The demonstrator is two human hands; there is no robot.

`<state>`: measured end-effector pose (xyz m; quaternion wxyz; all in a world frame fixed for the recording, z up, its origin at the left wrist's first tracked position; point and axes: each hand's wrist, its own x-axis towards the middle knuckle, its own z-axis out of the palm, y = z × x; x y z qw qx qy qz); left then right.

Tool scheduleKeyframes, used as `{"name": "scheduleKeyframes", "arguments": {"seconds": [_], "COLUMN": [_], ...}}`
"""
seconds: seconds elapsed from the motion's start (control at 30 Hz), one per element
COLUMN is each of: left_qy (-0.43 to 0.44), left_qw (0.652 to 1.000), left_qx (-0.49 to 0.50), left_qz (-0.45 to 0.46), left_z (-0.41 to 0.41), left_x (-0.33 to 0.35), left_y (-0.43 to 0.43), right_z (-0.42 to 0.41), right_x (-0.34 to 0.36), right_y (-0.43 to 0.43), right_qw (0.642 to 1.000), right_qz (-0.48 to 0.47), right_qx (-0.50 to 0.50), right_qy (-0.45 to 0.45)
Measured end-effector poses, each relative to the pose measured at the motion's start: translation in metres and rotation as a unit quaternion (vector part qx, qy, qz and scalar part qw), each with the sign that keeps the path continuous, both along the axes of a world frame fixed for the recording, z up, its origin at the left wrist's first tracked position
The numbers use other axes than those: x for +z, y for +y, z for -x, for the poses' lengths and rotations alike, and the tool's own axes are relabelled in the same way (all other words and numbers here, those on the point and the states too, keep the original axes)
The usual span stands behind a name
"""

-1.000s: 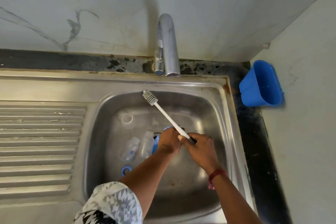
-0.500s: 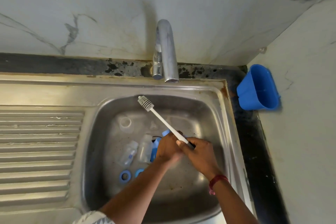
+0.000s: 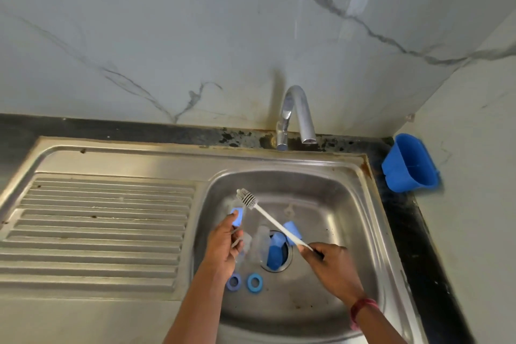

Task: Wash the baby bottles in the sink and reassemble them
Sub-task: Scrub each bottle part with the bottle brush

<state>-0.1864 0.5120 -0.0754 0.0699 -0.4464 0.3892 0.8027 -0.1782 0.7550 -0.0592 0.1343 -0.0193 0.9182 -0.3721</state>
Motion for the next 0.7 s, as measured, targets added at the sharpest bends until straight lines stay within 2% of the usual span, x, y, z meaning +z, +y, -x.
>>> {"name": "scheduleKeyframes", "arguments": {"seconds": [0.27, 0.43, 0.57, 0.63, 0.7], "left_qy": [0.058, 0.054, 0.056, 0.058, 0.060], "left_qw": [0.995, 0.997, 0.998, 0.997, 0.996], "left_qx": [0.049, 0.049, 0.021, 0.029, 0.044], "left_qz": [-0.064, -0.017, 0.018, 0.030, 0.039], "left_z": [-0.012, -0.012, -0.012, -0.015, -0.018], "left_x": [0.035, 0.044, 0.047, 0.052, 0.054], "left_y": [-0.019, -0.028, -0.026, -0.026, -0.026], "right_z": [-0.021, -0.029, -0.029, -0.026, -0.023], "right_x": [0.023, 0.033, 0.038, 0.039, 0.038], "right_y": [-0.011, -0.008, -0.008, -0.009, -0.010], "right_qw": [0.999, 0.995, 0.969, 0.950, 0.941], "right_qz": [-0.005, -0.066, -0.159, -0.175, -0.173], "right_qx": [0.012, 0.037, 0.063, 0.069, 0.073], "right_qy": [0.035, 0.070, 0.178, 0.248, 0.281]}}
